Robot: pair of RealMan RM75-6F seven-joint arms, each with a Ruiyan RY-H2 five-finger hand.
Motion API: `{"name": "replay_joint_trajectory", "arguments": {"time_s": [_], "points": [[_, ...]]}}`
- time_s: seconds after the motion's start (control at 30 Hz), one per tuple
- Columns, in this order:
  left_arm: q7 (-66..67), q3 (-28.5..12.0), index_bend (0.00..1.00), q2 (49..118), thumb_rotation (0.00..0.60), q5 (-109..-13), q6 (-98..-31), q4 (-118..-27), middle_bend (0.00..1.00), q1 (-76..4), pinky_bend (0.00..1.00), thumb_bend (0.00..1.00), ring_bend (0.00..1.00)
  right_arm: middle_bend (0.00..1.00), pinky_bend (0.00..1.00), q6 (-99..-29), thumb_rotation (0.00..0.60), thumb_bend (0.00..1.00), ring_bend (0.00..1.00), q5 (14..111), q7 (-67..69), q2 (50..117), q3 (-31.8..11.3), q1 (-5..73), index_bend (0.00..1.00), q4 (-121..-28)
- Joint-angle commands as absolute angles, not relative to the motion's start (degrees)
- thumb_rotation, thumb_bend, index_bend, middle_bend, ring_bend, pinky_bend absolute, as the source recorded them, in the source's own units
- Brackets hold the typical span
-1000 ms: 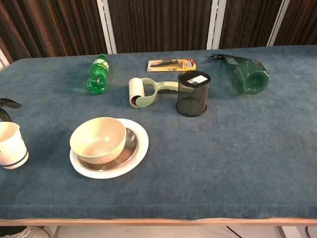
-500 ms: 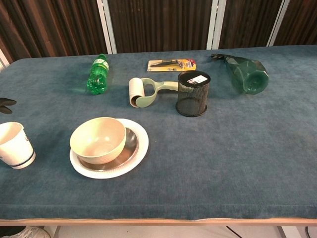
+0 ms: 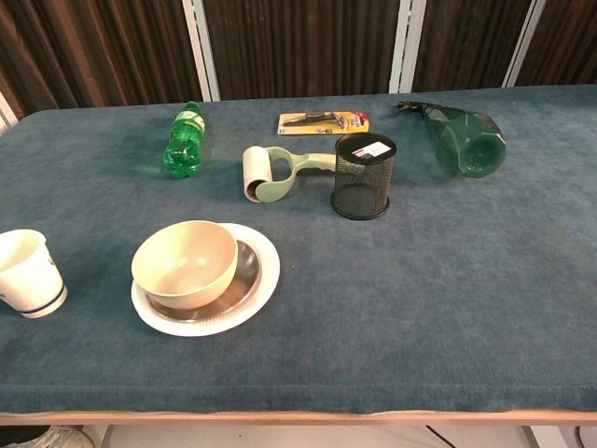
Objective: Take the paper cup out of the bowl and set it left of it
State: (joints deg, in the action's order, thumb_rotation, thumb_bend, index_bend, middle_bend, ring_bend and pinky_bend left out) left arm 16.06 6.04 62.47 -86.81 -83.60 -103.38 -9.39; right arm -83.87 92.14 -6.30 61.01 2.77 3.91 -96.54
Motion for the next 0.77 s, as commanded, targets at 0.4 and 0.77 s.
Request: {"name": "replay_joint_trajectory", "arguments": {"time_s": [0.4, 0.77], "points": [[10.97, 6.44, 0.00, 58.95, 0.600, -88.89, -89.81, -101.14, 0.00, -3.41, 0.17, 0.24, 0.00, 0.03, 0.13, -87.65, 0.600, 0.10, 0.03, 90.85, -9.26, 63.98, 0.66, 1.73, 0.12, -95.31], [10.94, 5.23, 0.00, 58.76, 0.600, -87.76, -87.79, -101.17, 0.00, -3.05, 0.18, 0.26, 0.00, 0.03, 0.12, -86.26, 0.600, 0.10, 0.02, 90.75, -9.57, 63.83, 0.77, 1.98, 0.12, -95.79]]}}
